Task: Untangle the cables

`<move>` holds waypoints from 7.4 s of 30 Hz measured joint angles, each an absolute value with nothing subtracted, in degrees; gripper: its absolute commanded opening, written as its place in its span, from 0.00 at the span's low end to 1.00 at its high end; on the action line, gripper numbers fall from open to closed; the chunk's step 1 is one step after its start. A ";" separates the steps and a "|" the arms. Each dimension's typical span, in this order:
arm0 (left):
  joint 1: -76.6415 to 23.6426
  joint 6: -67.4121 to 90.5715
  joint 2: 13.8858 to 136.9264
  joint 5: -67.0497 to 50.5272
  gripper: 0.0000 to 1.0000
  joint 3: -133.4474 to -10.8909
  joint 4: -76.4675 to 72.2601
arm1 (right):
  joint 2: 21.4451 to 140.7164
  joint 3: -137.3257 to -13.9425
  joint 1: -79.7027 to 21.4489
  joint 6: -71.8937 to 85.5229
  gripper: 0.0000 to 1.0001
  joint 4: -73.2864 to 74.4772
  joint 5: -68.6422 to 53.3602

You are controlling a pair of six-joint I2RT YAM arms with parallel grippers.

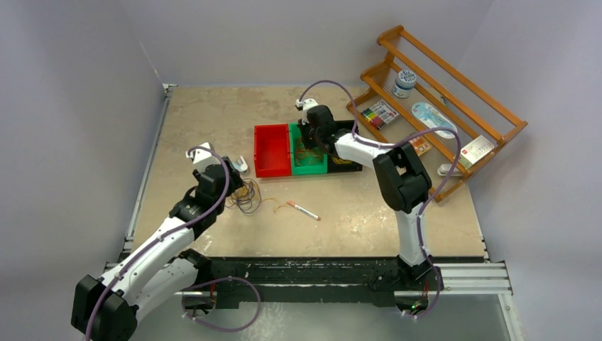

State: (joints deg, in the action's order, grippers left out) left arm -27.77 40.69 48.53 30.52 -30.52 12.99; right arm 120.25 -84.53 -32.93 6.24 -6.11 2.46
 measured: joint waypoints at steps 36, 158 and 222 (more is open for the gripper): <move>-27.77 43.51 54.87 31.88 0.61 -30.55 16.19 | 55.33 -41.56 -32.95 9.23 0.57 -17.26 8.36; -26.00 41.17 50.19 28.71 0.00 -34.39 21.96 | 118.69 -60.69 -49.87 34.63 0.00 -37.26 -18.44; -25.89 44.82 60.62 28.97 0.54 -25.54 11.60 | 54.15 -54.59 -38.35 1.76 0.00 -14.02 18.52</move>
